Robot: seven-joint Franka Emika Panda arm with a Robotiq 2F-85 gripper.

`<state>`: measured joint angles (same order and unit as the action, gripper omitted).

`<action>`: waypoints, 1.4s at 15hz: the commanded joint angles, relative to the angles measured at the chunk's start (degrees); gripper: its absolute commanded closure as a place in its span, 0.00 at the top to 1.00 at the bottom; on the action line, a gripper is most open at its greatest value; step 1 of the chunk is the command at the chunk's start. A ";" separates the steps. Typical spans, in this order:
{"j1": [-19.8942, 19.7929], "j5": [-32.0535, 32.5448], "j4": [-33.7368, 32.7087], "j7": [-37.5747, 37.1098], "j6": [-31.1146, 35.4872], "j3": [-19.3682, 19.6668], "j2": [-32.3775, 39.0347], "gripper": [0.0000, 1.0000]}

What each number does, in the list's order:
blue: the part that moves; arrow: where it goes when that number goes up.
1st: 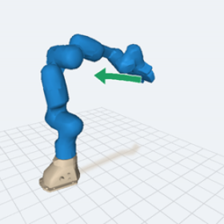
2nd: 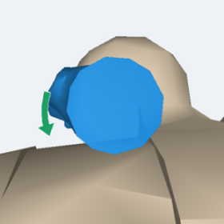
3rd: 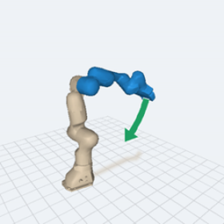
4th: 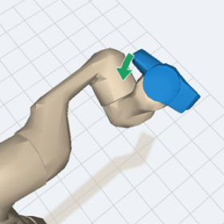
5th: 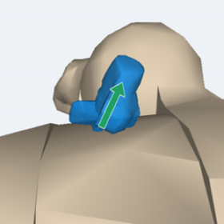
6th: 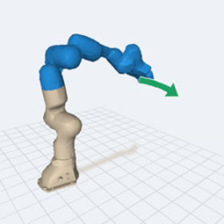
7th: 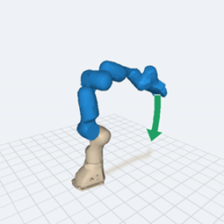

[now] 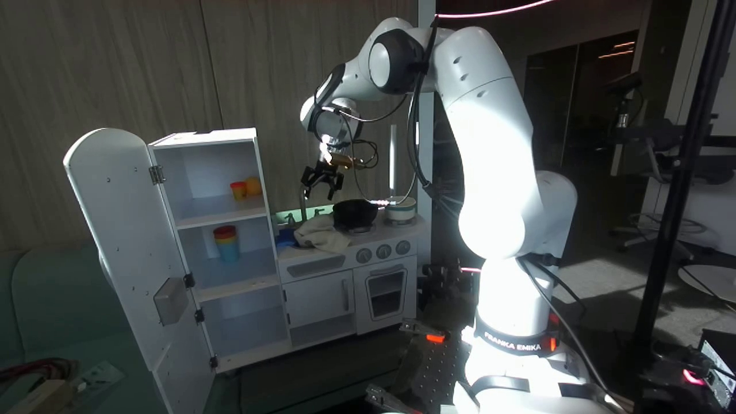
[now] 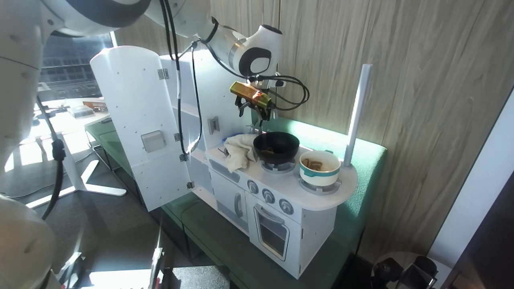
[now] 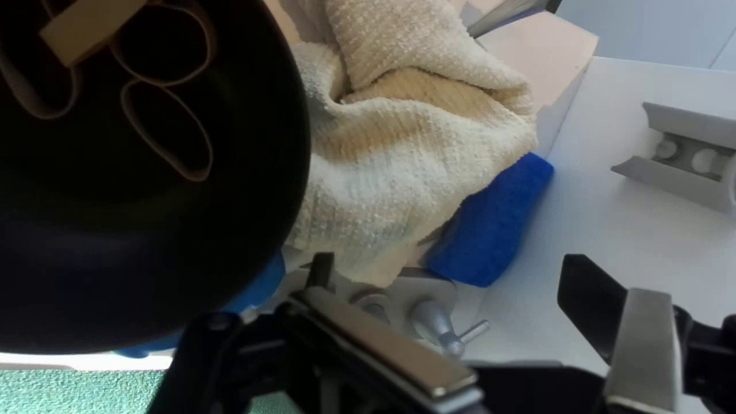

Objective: Use the towel to wipe the sink then place it back on top of the cabinet.

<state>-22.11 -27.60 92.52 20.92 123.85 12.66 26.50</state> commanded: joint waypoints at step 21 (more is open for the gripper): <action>1.48 17.63 -0.29 -10.57 14.64 -3.79 8.65 0.01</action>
<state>-20.77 -11.48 89.47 11.88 136.65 8.82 37.93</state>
